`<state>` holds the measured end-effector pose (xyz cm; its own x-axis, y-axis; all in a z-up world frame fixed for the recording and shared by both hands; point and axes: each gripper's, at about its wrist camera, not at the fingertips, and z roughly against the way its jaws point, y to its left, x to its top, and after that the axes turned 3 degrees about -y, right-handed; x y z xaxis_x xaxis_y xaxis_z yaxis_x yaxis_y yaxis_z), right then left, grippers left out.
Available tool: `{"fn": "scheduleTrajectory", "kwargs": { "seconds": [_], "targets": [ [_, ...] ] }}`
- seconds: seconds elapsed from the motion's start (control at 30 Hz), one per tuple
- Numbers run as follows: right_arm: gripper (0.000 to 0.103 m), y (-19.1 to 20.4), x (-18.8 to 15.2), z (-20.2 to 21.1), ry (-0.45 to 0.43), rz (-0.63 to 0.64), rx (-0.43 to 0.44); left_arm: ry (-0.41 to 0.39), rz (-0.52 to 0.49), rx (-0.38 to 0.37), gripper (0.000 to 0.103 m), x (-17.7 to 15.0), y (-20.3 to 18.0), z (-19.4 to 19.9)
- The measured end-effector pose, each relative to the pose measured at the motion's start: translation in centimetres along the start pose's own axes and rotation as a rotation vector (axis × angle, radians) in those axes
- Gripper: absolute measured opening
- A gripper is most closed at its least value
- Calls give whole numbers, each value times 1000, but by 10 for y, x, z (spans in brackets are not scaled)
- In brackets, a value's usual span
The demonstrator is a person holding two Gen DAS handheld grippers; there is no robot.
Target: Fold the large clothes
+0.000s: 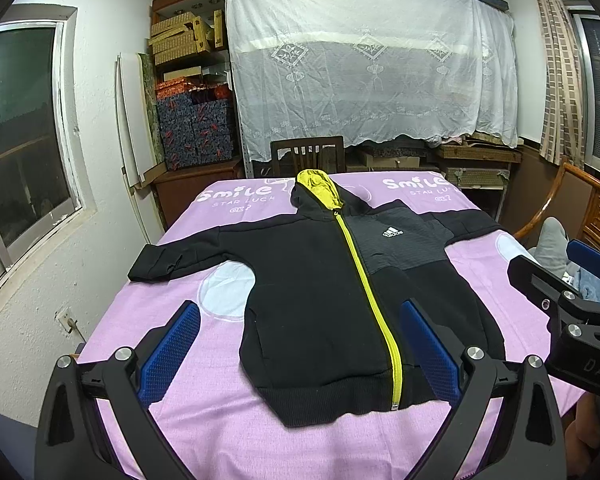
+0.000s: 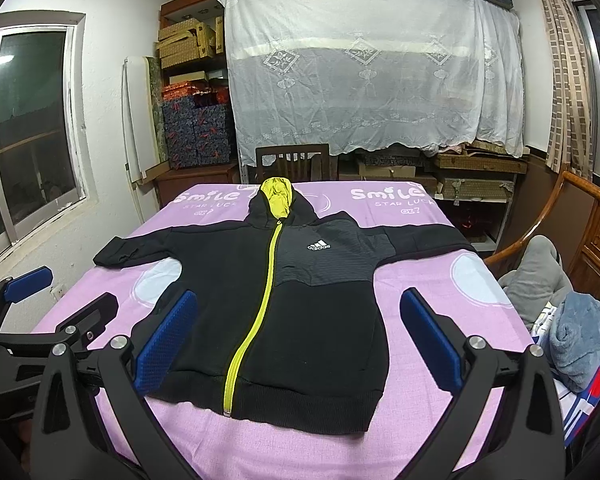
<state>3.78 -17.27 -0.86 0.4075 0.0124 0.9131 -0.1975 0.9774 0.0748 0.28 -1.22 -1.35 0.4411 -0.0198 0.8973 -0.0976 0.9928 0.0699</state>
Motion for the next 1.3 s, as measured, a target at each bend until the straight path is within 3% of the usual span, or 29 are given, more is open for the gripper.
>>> {"fn": "scheduleTrajectory", "kwargs": {
  "seconds": [0.97, 1.1, 1.3],
  "targets": [
    [99, -5, -5, -5, 14, -1, -9, 48, 1, 7, 100, -11, 5, -17],
    [99, -28, -8, -12, 27, -34, -29, 118, 29, 39, 100, -19, 25, -44],
    [99, -61, -35, -55, 165, -87, -36, 296, 92, 60, 100, -43, 52, -108]
  ]
}}
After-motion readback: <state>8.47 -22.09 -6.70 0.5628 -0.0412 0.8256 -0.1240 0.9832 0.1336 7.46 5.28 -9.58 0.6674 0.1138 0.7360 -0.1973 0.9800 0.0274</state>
